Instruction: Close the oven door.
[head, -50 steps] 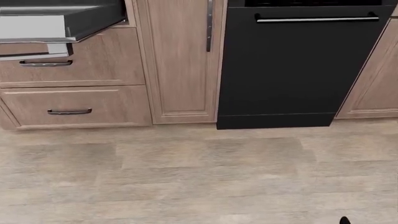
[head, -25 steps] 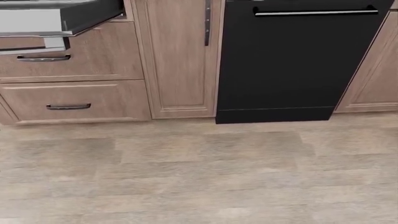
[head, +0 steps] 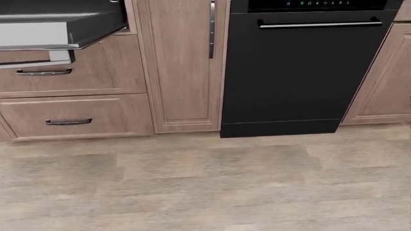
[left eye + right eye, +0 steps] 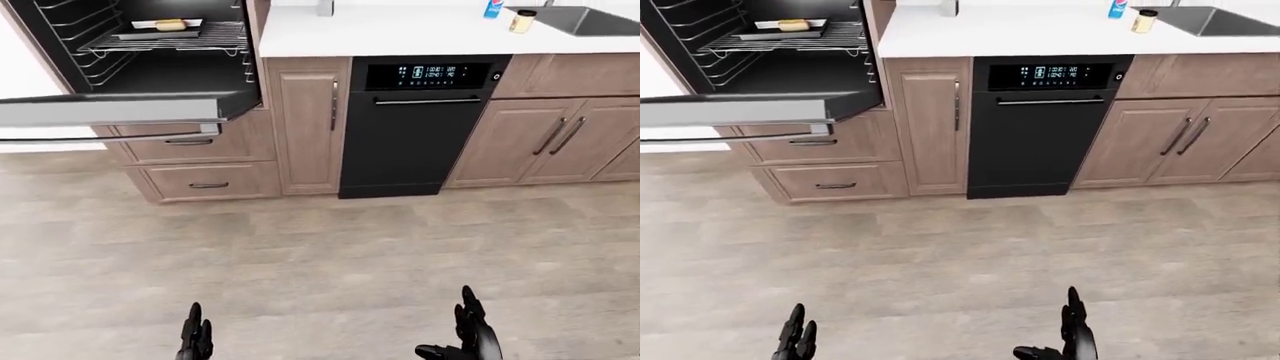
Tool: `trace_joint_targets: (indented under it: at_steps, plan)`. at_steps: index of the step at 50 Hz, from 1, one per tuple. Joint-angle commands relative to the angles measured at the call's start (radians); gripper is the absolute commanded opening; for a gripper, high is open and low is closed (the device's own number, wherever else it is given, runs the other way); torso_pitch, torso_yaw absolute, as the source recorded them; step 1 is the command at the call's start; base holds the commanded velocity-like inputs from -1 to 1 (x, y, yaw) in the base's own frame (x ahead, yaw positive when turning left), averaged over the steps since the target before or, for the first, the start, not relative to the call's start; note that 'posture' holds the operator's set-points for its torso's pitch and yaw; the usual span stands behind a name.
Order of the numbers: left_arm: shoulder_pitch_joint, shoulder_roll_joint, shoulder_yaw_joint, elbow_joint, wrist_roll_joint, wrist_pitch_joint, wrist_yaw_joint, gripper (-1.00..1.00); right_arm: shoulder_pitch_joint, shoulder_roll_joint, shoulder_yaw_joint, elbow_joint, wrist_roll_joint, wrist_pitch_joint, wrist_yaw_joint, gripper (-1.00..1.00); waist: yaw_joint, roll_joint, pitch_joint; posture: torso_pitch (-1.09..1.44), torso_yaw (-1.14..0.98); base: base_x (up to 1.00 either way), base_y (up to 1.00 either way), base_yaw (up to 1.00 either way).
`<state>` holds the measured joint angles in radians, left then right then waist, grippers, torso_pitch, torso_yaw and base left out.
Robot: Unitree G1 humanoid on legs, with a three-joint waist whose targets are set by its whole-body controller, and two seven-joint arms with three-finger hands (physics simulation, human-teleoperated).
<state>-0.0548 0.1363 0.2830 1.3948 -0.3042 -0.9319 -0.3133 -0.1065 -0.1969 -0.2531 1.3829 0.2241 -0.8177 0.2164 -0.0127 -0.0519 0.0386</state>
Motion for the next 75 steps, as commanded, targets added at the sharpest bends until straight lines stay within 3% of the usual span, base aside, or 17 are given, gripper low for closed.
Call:
trace_joint_targets:
  at_steps: [1, 9, 14, 15, 25, 29, 39, 44, 45, 53, 59, 60, 64, 69, 73, 74, 75]
  plan:
    - [-0.007, 0.016, 0.003, -0.018, -0.002, -0.027, -0.004, 1.00, -0.007, -0.004, -0.002, -0.017, 0.004, -0.027, 0.001, 1.00, 0.002, -0.004, -0.013, 0.00, 0.00, 0.00, 0.22, 0.00]
    - [-0.008, 0.016, 0.003, -0.018, -0.006, -0.025, -0.005, 1.00, -0.007, -0.005, -0.002, -0.016, 0.006, -0.027, 0.002, 1.00, 0.001, 0.040, -0.007, 0.00, 0.00, 0.00, 0.21, 0.00]
    - [-0.007, 0.015, 0.003, -0.017, -0.006, -0.024, -0.007, 1.00, -0.006, -0.005, -0.001, -0.016, 0.004, -0.027, 0.001, 1.00, 0.010, 0.160, -0.022, 0.00, 0.00, 0.00, 0.22, 0.00]
    - [-0.007, 0.015, 0.003, -0.017, -0.006, -0.023, -0.008, 1.00, -0.006, -0.004, -0.001, -0.016, 0.003, -0.028, 0.000, 1.00, 0.014, 0.107, -0.015, 0.00, 0.00, 0.00, 0.22, 0.00]
    - [-0.006, 0.016, 0.004, -0.017, -0.010, -0.020, -0.015, 1.00, -0.006, -0.004, -0.002, -0.016, 0.005, -0.026, 0.003, 1.00, 0.010, 0.034, -0.009, 0.00, 0.00, 0.00, 0.22, 0.00]
    - [-0.006, 0.016, 0.004, -0.017, -0.010, -0.018, -0.016, 1.00, -0.004, -0.002, -0.001, -0.015, 0.003, -0.026, 0.002, 1.00, 0.007, -0.044, -0.019, 0.00, 0.00, 0.00, 0.22, 0.00]
    - [-0.004, 0.015, 0.003, -0.018, -0.012, -0.018, -0.017, 1.00, -0.001, -0.004, -0.002, -0.015, 0.003, -0.026, 0.004, 1.00, 0.001, 0.039, -0.009, 0.00, 0.00, 0.00, 0.22, 0.00]
    - [-0.005, 0.015, 0.003, -0.018, -0.013, -0.017, -0.018, 1.00, -0.002, -0.005, -0.002, -0.015, 0.003, -0.025, 0.005, 1.00, 0.009, 0.159, -0.022, 0.00, 0.00, 0.00, 0.23, 0.00]
    - [-0.005, 0.015, 0.003, -0.017, -0.013, -0.017, -0.018, 1.00, -0.001, -0.005, -0.002, -0.015, 0.002, -0.025, 0.004, 1.00, 0.014, 0.107, -0.016, 0.00, 0.00, 0.00, 0.24, 0.00]
    - [-0.006, 0.016, 0.004, -0.017, -0.015, -0.013, -0.020, 1.00, -0.004, -0.004, -0.004, -0.015, 0.004, -0.022, 0.003, 1.00, 0.011, 0.051, -0.008, 0.00, 0.00, 0.00, 0.25, 0.00]
    - [-0.006, 0.016, 0.004, -0.017, -0.016, -0.010, -0.021, 1.00, -0.006, -0.004, -0.004, -0.016, 0.005, -0.020, 0.003, 1.00, 0.005, -0.044, -0.013, 0.00, 0.00, 0.00, 0.27, 0.00]
    - [-0.006, 0.016, 0.004, -0.017, -0.016, -0.010, -0.021, 1.00, -0.006, -0.004, -0.004, -0.016, 0.006, -0.020, 0.003, 1.00, -0.004, 0.000, -0.014, 0.00, 0.00, 0.00, 0.27, 0.00]
    - [-0.007, 0.015, 0.003, -0.018, -0.016, -0.010, -0.021, 1.00, -0.005, -0.004, -0.003, -0.016, 0.005, -0.020, 0.002, 1.00, -0.004, -0.009, -0.022, 0.00, 0.00, 0.00, 0.27, 0.00]
    - [-0.007, 0.015, 0.003, -0.018, -0.016, -0.009, -0.021, 1.00, -0.007, -0.005, -0.004, -0.016, 0.007, -0.018, 0.004, 1.00, -0.001, 0.048, -0.008, 0.00, 0.00, 0.00, 0.27, 0.00]
    - [-0.009, 0.015, 0.002, -0.018, -0.016, -0.008, -0.021, 1.00, -0.007, -0.005, -0.004, -0.016, 0.008, -0.018, 0.004, 1.00, 0.010, 0.173, -0.033, 0.00, 0.00, 0.00, 0.27, 0.00]
    - [-0.009, 0.015, 0.003, -0.018, -0.017, -0.008, -0.021, 1.00, -0.009, -0.006, -0.004, -0.017, 0.009, -0.017, 0.004, 1.00, 0.015, 0.103, -0.016, 0.00, 0.00, 0.00, 0.27, 0.00]
    - [-0.009, 0.015, 0.003, -0.018, -0.016, -0.008, -0.022, 1.00, -0.009, -0.006, -0.004, -0.017, 0.009, -0.017, 0.005, 1.00, 0.013, 0.118, -0.015, 0.00, 0.00, 0.00, 0.27, 0.00]
